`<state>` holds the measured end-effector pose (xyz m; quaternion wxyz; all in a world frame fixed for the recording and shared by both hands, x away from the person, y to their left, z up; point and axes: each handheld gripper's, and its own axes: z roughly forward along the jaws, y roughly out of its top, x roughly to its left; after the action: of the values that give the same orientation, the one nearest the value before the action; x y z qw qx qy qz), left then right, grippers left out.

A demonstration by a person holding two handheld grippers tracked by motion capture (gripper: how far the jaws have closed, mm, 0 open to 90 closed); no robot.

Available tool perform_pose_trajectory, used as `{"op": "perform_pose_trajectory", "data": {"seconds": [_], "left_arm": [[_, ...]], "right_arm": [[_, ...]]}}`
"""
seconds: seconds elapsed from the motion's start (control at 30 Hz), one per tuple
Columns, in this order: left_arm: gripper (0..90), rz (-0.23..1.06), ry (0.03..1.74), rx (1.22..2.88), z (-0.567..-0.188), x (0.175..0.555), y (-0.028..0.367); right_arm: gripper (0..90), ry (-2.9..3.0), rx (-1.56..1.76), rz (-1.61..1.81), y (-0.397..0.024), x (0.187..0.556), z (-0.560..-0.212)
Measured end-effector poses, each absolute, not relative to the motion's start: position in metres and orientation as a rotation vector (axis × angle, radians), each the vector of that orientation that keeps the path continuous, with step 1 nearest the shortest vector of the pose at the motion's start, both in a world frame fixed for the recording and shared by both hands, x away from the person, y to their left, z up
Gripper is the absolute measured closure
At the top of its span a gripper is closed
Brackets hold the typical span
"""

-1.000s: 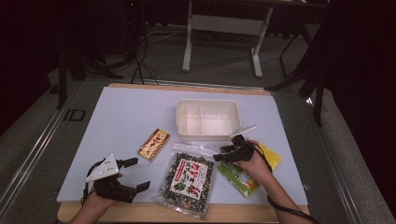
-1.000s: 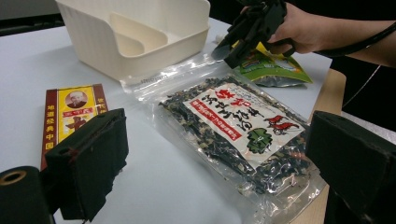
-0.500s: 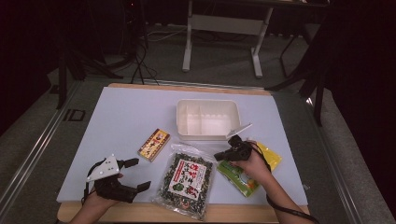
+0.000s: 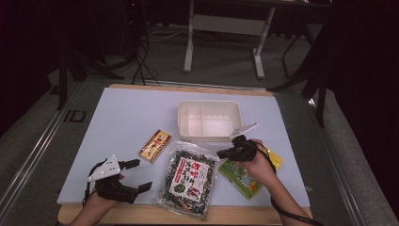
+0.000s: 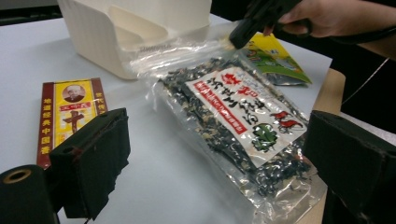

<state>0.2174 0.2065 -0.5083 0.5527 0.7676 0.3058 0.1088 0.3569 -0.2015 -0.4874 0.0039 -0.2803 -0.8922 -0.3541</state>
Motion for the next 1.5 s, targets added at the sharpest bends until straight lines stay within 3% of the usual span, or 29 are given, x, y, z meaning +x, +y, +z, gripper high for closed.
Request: {"op": "perform_pose_trajectory", "data": {"seconds": [1.07,1.3,1.5], "left_arm": [[10.5,0.140,0.701,1.891,-0.475,0.286,0.174],[16.0,0.135,0.681,1.906,-0.469,0.299,0.168],[33.0,0.136,0.645,1.910,-0.457,0.309,0.168]], "right_arm": [[89.7,-2.881,-0.699,-1.343,-0.195,0.309,-0.427],[89.6,-2.901,-0.655,-1.361,-0.190,0.301,-0.419],[89.6,-2.908,-0.627,-1.375,-0.187,0.297,-0.414]]}}
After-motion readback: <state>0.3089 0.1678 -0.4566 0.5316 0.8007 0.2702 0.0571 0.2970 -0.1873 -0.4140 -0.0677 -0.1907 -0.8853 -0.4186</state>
